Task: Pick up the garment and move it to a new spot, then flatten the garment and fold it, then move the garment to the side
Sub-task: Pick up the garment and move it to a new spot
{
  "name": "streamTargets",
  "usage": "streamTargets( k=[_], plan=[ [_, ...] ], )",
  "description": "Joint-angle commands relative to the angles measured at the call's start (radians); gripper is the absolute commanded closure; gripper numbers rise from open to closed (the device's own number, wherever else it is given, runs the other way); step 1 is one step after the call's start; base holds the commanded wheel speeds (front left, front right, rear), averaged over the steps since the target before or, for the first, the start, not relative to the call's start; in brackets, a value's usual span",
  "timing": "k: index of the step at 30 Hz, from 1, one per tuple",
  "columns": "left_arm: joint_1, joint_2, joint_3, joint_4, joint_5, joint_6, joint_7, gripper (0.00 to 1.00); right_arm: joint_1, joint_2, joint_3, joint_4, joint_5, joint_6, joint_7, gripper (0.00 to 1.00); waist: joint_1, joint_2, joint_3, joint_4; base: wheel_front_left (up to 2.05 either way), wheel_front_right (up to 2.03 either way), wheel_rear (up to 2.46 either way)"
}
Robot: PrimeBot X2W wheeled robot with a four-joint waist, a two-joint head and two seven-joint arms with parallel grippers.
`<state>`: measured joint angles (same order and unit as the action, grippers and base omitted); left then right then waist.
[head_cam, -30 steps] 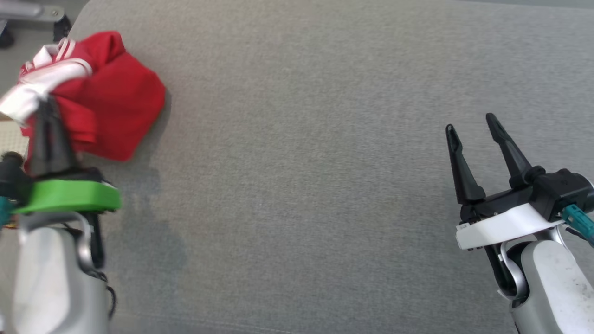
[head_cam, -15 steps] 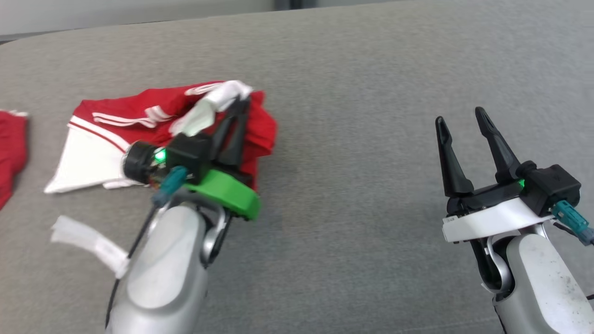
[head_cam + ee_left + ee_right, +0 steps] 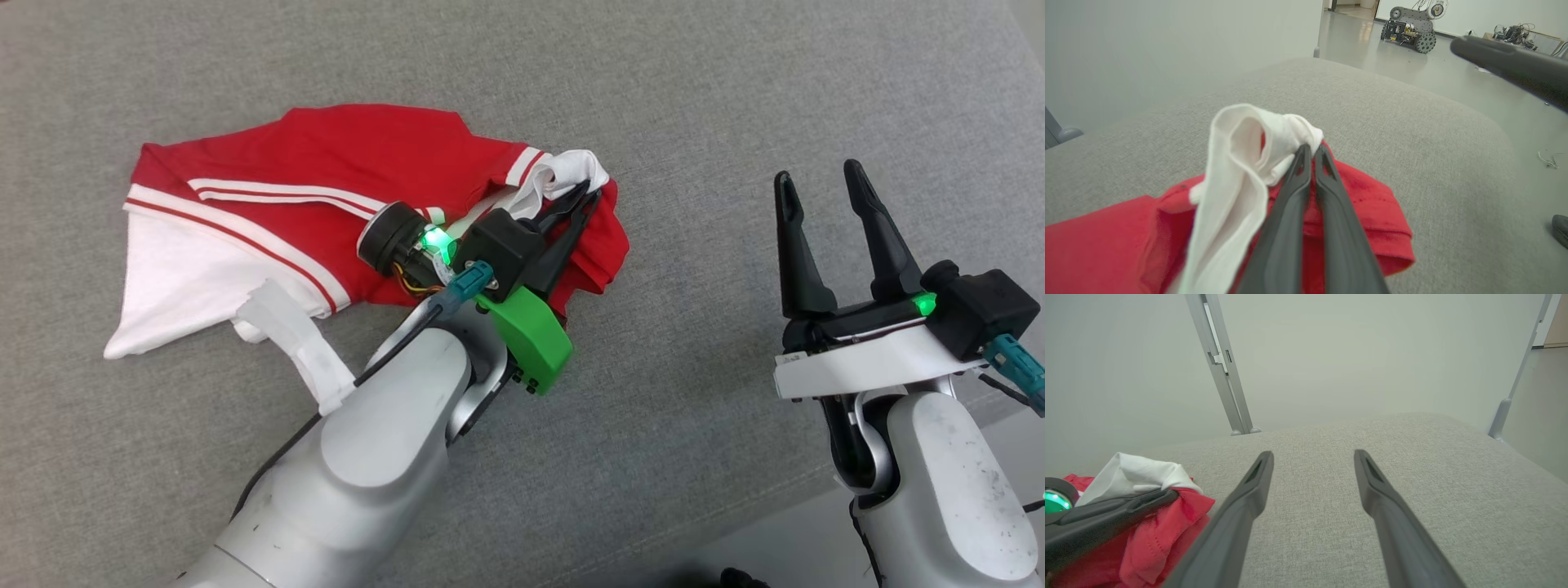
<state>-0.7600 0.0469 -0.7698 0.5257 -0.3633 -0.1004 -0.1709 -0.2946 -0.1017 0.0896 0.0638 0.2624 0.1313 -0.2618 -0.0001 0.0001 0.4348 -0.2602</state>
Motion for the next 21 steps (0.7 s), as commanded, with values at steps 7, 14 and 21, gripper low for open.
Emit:
streamTargets(
  k=[7, 14, 21],
  plan=[
    [-0.030, 0.007, -0.085, 0.020, -0.025, 0.042, -0.036, 0.00, -0.020, -0.018, -0.003, -0.008, -0.012, -0.001, -0.004, 0.00, 0.0001, -0.0001, 0.049, 0.020, 0.00, 0.00, 0.00],
    [0.044, 0.012, -0.074, -0.049, -0.045, 0.099, -0.081, 0.00, 0.030, -0.051, -0.017, 0.011, -0.026, -0.001, -0.004, 0.00, 0.0001, -0.0001, -0.066, 0.150, 0.00, 0.00, 0.00],
    [0.173, 0.085, 0.047, -0.165, -0.075, 0.172, -0.094, 0.00, 0.086, -0.069, -0.019, 0.027, -0.030, -0.001, -0.004, 0.00, 0.0001, -0.0001, -0.161, 0.240, 0.00, 0.00, 0.00]
  ],
)
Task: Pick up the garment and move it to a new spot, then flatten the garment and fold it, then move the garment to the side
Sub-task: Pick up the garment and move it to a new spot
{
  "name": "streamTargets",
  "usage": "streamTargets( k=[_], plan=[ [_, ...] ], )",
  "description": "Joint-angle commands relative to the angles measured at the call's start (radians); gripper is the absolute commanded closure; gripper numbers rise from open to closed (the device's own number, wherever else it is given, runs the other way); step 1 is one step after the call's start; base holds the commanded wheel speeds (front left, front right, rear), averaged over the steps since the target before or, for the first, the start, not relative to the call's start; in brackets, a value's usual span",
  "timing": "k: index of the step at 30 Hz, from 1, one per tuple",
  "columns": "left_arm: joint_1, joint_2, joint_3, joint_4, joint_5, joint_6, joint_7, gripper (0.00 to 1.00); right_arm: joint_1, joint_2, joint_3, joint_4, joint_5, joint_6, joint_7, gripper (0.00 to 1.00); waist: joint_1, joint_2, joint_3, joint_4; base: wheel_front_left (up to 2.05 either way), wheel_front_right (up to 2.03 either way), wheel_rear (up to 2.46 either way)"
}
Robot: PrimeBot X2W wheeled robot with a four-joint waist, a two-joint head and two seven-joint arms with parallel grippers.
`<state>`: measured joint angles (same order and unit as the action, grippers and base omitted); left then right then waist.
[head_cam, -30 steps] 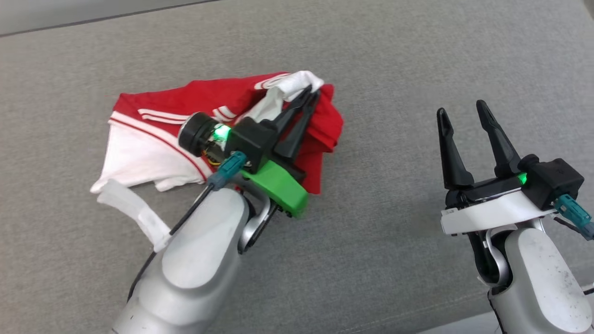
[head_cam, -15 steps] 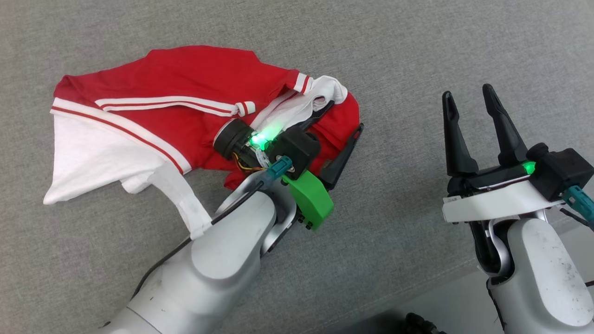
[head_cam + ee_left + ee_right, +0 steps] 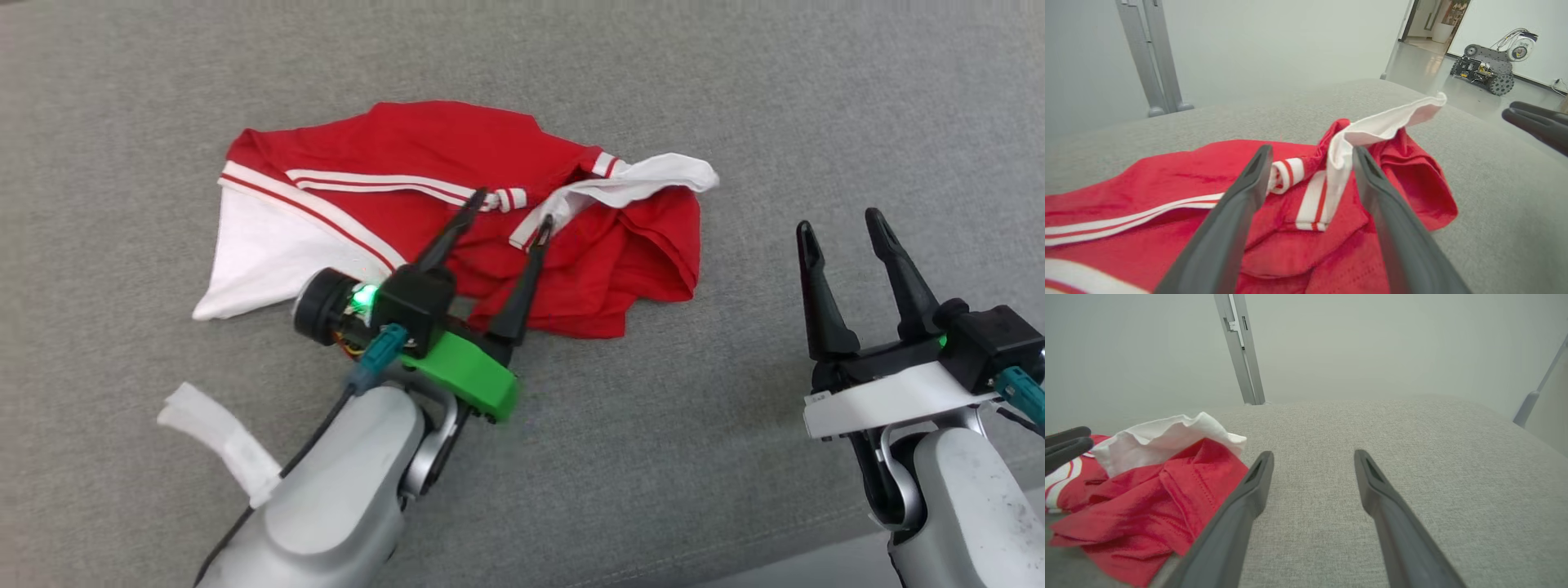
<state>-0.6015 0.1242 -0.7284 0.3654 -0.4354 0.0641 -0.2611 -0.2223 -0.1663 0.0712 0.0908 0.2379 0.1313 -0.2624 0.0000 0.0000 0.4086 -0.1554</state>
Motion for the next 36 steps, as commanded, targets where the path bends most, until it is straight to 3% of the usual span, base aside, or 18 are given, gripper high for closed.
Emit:
streamTargets(
  k=[1, 9, 17, 26, 36],
  plan=[
    [0.037, 0.021, 0.034, -0.029, -0.001, 0.020, -0.004, 0.00, 0.020, -0.007, -0.001, 0.001, -0.005, -0.001, -0.003, 0.00, 0.0000, 0.0000, -0.145, 0.147, 0.00, 0.00, 0.00],
    [0.215, 0.091, 0.270, -0.146, 0.011, 0.042, -0.003, 0.00, 0.071, -0.014, -0.003, 0.011, -0.012, -0.001, -0.002, 0.00, 0.0000, 0.0000, -0.208, 0.213, 0.00, 0.00, 0.00],
    [0.357, 0.094, 0.491, -0.183, 0.071, 0.007, -0.003, 0.00, 0.109, -0.009, -0.009, 0.006, -0.016, -0.001, 0.016, 0.00, 0.0000, 0.0000, -0.254, 0.229, 0.00, 0.00, 0.00],
    [0.456, 0.062, 0.566, -0.143, 0.172, -0.087, -0.003, 0.00, 0.169, 0.004, -0.006, 0.015, -0.023, -0.001, 0.041, 0.00, 0.0000, 0.0000, -0.318, 0.209, 0.00, 0.00, 0.00],
    [0.527, 0.027, 0.612, -0.110, 0.229, -0.125, -0.003, 0.00, 0.228, 0.022, -0.011, 0.005, -0.027, -0.001, 0.059, 0.00, 0.0000, 0.0000, -0.369, 0.191, 0.00, 0.00, 0.00]
  ],
)
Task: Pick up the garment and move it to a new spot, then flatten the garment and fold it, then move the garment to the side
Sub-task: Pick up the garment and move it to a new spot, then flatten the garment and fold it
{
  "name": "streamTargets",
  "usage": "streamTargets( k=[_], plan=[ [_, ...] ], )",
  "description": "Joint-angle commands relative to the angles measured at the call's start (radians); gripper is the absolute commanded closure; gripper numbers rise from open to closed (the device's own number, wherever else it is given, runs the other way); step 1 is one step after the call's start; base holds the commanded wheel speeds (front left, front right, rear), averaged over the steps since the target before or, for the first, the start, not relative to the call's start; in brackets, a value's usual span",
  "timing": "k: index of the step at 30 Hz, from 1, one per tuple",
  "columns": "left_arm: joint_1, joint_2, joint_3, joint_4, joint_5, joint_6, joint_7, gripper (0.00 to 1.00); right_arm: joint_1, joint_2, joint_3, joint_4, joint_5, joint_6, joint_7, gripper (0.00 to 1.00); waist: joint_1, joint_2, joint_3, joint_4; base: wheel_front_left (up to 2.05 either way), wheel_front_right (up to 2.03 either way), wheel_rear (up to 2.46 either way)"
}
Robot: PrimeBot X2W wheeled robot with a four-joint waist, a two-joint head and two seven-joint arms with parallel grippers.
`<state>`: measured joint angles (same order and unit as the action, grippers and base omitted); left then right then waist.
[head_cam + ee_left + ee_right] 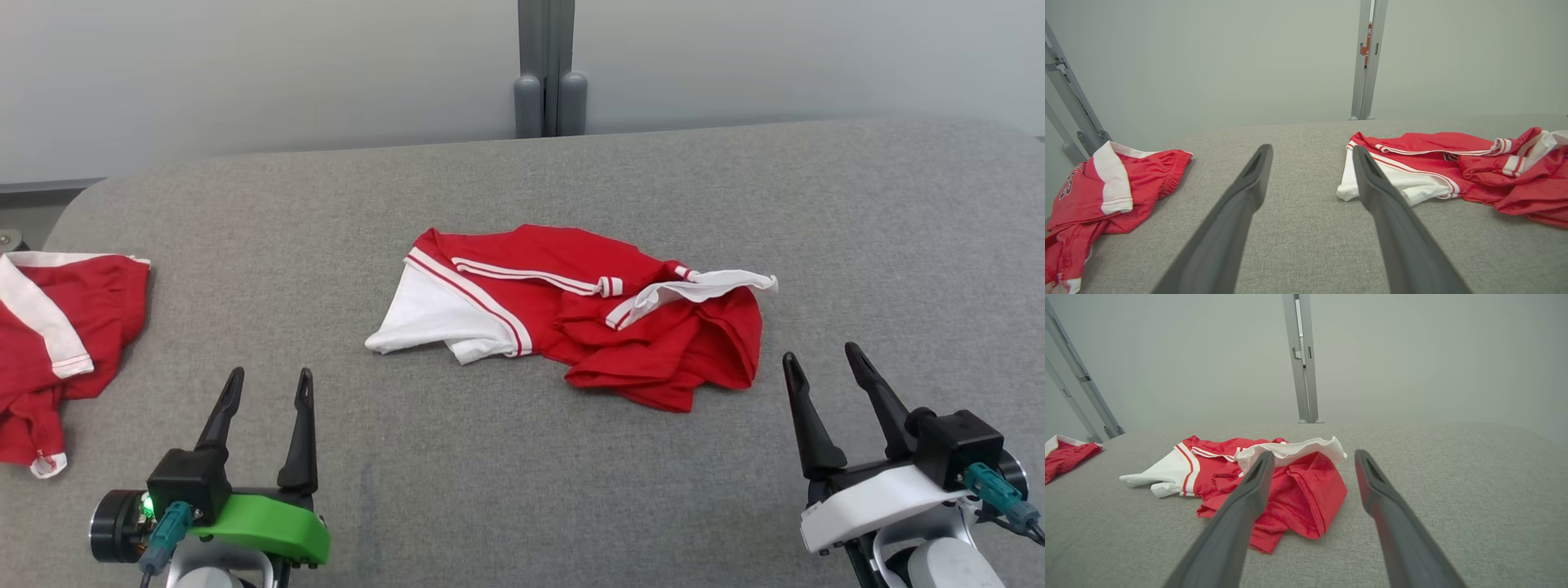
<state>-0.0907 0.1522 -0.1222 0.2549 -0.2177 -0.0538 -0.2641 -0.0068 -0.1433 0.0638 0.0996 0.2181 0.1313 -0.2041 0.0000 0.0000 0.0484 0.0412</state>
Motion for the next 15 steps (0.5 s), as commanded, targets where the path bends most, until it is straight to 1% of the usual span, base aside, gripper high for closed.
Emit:
streamTargets(
  k=[1, 15],
  plan=[
    [0.020, -0.002, 0.010, 0.000, 0.015, -0.010, 0.000, 0.00, 0.015, 0.000, -0.005, -0.006, -0.008, -0.001, 0.002, 0.00, 0.0000, 0.0000, -0.011, -0.006, 0.00, 0.00, 0.00],
    [0.030, -0.034, 0.065, 0.015, 0.044, -0.035, 0.000, 0.00, 0.027, 0.018, -0.009, -0.030, -0.016, -0.001, 0.018, 0.00, 0.0000, 0.0000, -0.020, -0.013, 0.00, 0.00, 0.00]
  ],
)
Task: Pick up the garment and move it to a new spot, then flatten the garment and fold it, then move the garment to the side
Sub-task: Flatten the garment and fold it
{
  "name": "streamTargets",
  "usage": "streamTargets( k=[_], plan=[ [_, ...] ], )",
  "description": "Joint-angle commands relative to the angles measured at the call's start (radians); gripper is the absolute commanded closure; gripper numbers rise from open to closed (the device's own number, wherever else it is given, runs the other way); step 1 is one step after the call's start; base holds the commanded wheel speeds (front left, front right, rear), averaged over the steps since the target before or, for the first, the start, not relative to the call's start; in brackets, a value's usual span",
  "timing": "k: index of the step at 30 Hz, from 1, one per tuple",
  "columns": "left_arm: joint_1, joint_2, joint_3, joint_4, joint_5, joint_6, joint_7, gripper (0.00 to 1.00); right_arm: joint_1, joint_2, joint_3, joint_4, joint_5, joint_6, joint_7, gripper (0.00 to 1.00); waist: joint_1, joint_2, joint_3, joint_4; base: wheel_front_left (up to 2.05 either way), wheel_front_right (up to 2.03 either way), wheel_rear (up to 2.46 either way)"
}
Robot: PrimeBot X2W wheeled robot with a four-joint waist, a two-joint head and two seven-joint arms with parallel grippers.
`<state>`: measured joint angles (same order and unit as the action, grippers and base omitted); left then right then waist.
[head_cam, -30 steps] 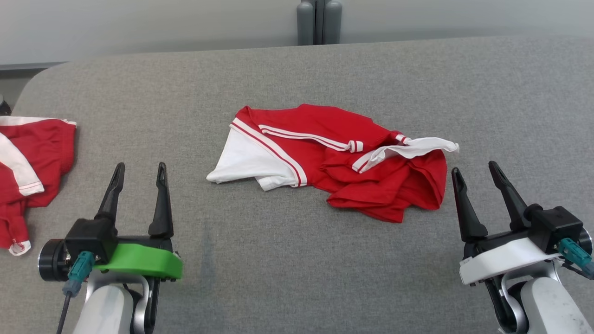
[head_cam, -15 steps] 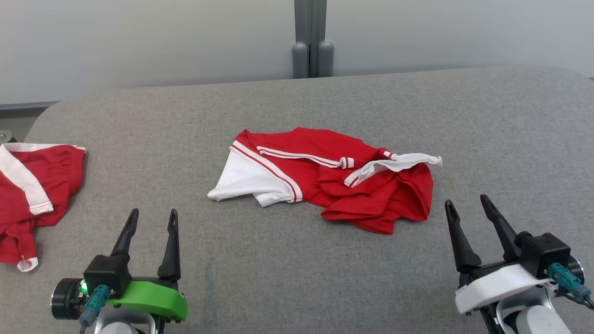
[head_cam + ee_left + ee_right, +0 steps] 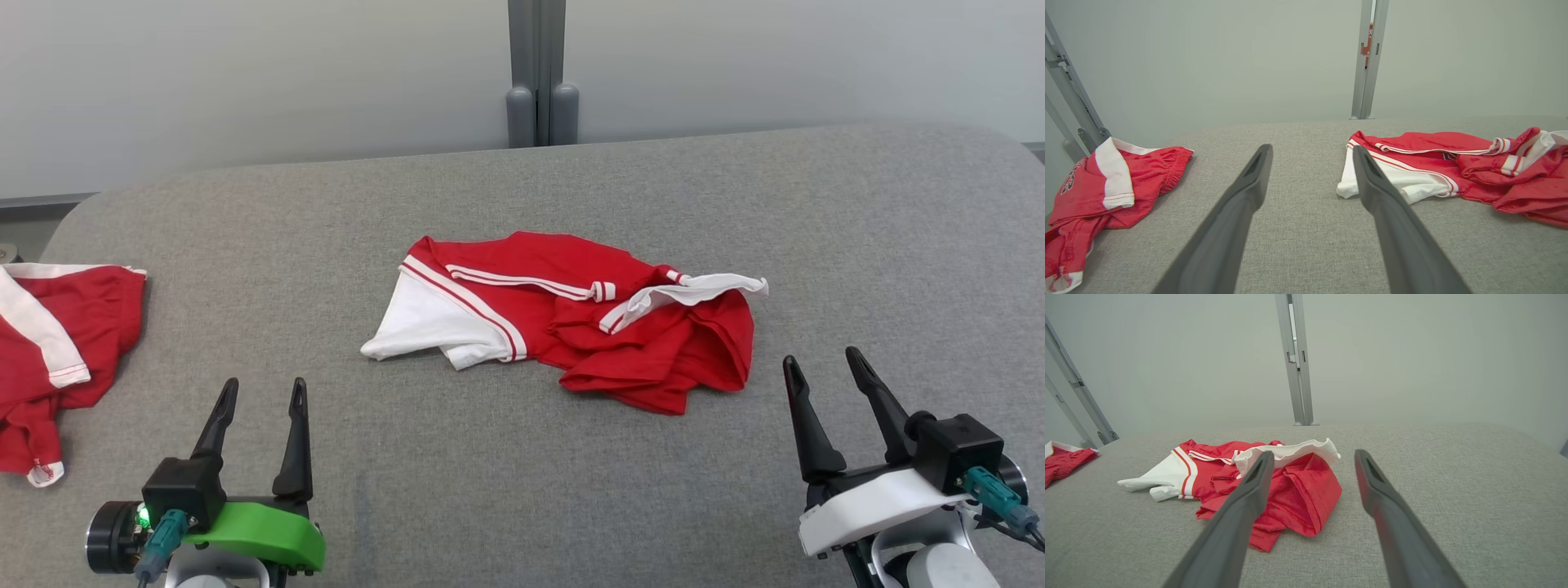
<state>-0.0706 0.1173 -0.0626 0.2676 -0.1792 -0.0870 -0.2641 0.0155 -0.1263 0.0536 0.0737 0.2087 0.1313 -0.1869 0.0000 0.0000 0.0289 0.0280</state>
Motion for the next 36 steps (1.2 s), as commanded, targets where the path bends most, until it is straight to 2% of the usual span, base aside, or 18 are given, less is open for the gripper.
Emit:
streamTargets(
  k=[1, 9, 15, 26, 30, 36],
  plan=[
    [0.009, -0.001, 0.008, 0.003, 0.007, -0.004, 0.000, 0.00, 0.005, 0.001, 0.001, -0.005, -0.007, -0.001, 0.000, 0.00, 0.0000, 0.0000, -0.001, 0.001, 0.00, 0.00, 0.00],
    [-0.006, -0.016, 0.024, 0.003, 0.023, -0.016, 0.000, 0.00, 0.000, -0.003, -0.003, -0.008, -0.007, -0.001, 0.005, 0.00, 0.0000, 0.0000, 0.008, 0.007, 0.00, 0.00, 0.00],
    [-0.051, -0.027, 0.025, -0.018, 0.038, -0.019, 0.000, 0.00, -0.053, -0.035, 0.025, -0.014, -0.009, -0.001, 0.024, 0.00, 0.0000, 0.0000, 0.070, 0.023, 0.00, 0.00, 0.00],
    [-0.166, -0.056, -0.006, -0.076, 0.056, -0.018, 0.000, 0.00, -0.280, -0.187, 0.210, 0.031, 0.012, -0.001, 0.123, 0.00, 0.0000, 0.0000, 0.235, 0.088, 0.00, 0.00, 0.00],
    [-0.195, -0.061, -0.013, -0.092, 0.054, -0.011, 0.000, 0.00, -0.366, -0.261, 0.281, 0.062, -0.008, -0.001, 0.218, 0.00, 0.0000, 0.0000, 0.275, 0.097, 0.00, 0.00, 0.00],
    [-0.214, -0.064, -0.013, -0.100, 0.054, -0.008, 0.000, 0.00, -0.446, -0.329, 0.368, 0.097, -0.001, -0.001, 0.359, 0.00, 0.0000, 0.0000, 0.298, 0.096, 0.00, 0.00, 0.00]
  ],
)
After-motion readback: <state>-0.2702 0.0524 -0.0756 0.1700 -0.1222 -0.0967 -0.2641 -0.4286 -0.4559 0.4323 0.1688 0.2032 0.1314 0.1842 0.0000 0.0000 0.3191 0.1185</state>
